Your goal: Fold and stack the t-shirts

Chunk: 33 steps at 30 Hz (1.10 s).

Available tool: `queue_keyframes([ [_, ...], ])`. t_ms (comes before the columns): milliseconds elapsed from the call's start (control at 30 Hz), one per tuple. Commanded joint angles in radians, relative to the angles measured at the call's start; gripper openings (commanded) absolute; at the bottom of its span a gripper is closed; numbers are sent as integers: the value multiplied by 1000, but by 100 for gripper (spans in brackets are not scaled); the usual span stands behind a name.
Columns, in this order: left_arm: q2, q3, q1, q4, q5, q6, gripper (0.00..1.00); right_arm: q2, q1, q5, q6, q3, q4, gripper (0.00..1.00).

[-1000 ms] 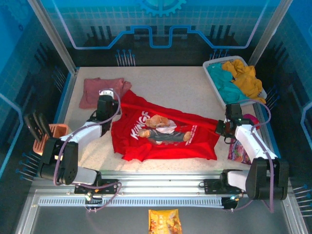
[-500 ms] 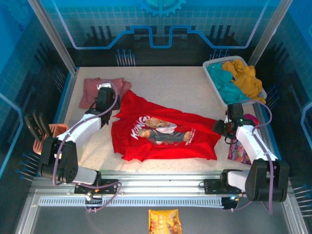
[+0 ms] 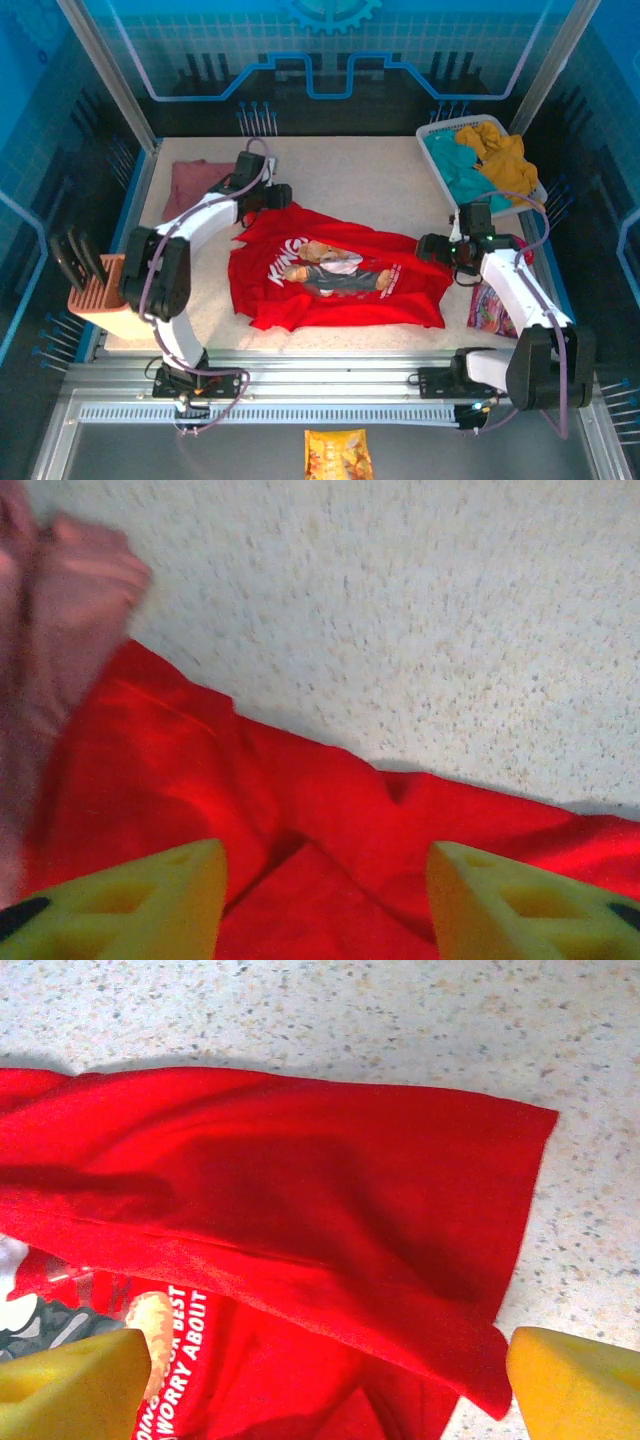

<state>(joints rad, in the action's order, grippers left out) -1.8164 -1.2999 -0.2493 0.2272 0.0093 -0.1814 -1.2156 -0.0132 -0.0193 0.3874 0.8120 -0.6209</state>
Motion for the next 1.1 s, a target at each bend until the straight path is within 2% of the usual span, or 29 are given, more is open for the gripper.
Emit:
queue_keyframes([
  [0, -85, -130, -5, 163, 50, -88, 49, -1, -14, -16, -11, 21, -34, 92],
  [100, -155, -173, -25, 208, 19, -167, 48, 11, -18, -18, -7, 16, -24, 92],
  [167, -192, -212, -52, 257, -68, -178, 47, 10, -21, -18, -7, 24, -31, 92],
  [300, -239, -263, -86, 334, -161, -225, 44, 10, -23, -10, -18, 38, -44, 91],
  [633, -227, -229, -101, 380, -272, -303, 39, 21, -22, -14, -23, 25, -45, 91],
  [767, -228, -230, -101, 364, -286, -310, 39, 22, -22, -20, -21, 16, -40, 91],
  [1067, -286, -260, -112, 343, -243, -337, 38, 24, -22, -18, -28, 12, -40, 91],
])
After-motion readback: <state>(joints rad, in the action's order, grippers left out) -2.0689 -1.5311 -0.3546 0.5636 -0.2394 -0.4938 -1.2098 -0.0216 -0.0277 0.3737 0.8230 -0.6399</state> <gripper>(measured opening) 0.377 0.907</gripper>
